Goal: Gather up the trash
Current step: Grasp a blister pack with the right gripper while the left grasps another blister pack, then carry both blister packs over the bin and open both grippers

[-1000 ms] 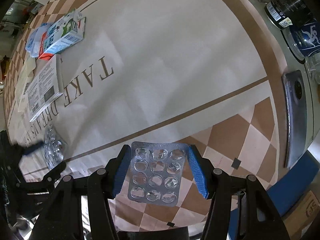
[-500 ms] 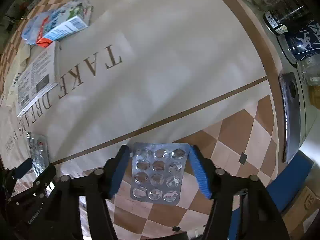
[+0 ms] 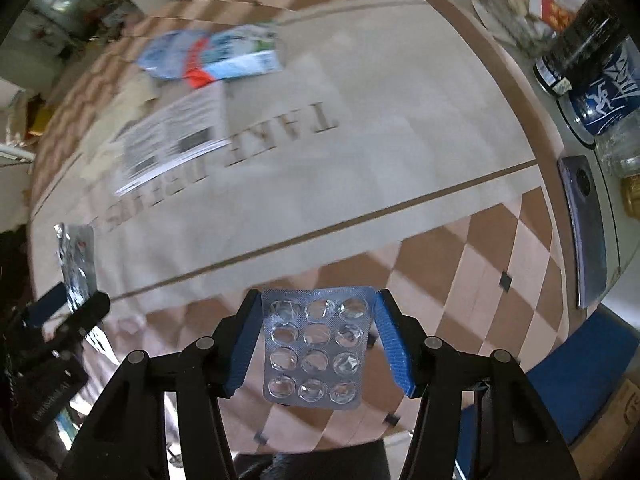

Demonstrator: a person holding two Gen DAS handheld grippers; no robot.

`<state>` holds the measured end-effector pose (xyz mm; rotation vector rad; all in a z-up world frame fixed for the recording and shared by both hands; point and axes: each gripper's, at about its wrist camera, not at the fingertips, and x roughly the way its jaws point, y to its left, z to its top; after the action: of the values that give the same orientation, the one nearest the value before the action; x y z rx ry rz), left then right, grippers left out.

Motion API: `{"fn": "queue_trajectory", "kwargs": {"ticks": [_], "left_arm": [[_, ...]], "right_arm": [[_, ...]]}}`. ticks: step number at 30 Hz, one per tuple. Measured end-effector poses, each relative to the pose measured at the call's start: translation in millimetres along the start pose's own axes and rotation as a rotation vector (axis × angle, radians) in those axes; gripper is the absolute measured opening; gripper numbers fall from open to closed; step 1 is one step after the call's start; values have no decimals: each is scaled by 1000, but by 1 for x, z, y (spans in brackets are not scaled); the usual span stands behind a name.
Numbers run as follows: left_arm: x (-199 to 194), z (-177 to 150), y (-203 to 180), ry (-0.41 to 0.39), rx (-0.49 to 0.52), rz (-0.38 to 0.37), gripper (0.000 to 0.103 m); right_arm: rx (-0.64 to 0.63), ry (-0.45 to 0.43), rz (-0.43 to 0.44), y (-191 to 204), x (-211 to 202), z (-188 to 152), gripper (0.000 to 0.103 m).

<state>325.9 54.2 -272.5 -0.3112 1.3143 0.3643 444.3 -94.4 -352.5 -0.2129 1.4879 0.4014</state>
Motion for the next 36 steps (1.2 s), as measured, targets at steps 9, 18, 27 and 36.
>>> {"fn": "queue_trajectory", "kwargs": {"ticks": [9,18,27,36], "left_arm": [[-68,-117,123,-128,-183,-121,63],[-4,-300,201,42,-367,-217,63],[207,-390,231,259,-571,-365,64],[386,-415,234,385,-576,-380,94]], "right_arm": [[-84,-74,132,76,-61,-110,58],[-78,85,169,116,-11,-287,58],[-12,253,158,112,200,-340,58],[19,328,219,109,401,-337,59]]}}
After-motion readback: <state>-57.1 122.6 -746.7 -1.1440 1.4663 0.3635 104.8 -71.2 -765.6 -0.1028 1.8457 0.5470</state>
